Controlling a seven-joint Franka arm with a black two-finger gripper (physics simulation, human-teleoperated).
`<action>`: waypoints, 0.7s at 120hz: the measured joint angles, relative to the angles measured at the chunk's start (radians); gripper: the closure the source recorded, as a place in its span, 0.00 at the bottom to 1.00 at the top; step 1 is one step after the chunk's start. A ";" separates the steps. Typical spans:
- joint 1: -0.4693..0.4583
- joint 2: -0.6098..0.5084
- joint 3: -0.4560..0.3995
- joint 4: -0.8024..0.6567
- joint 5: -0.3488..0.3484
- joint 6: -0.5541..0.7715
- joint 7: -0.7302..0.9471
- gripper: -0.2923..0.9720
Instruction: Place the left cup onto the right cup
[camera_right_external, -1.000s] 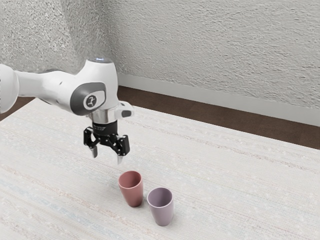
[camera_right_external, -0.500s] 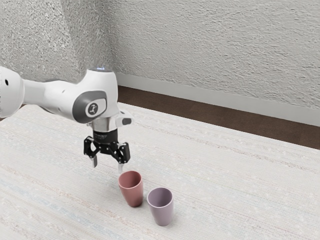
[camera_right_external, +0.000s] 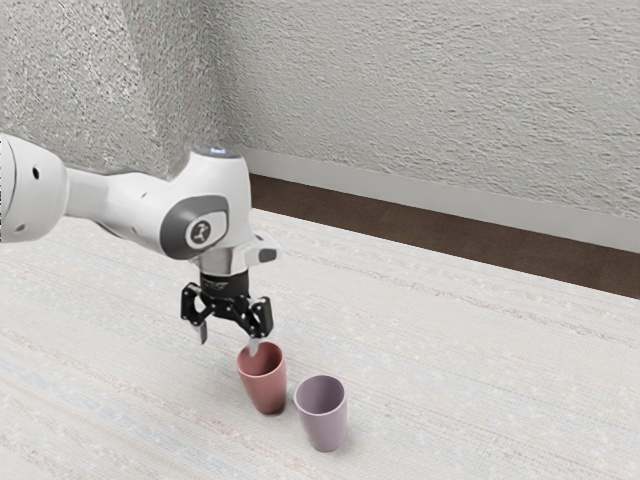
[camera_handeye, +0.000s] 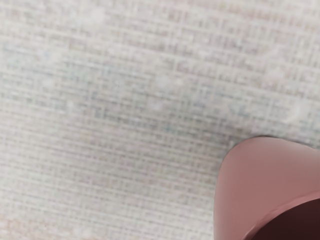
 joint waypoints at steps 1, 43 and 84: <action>0.000 0.001 0.000 0.000 0.000 0.000 0.000 0.23; 0.001 0.021 -0.001 0.001 -0.001 0.018 -0.005 0.23; 0.001 0.045 -0.001 -0.001 -0.002 0.038 -0.008 0.23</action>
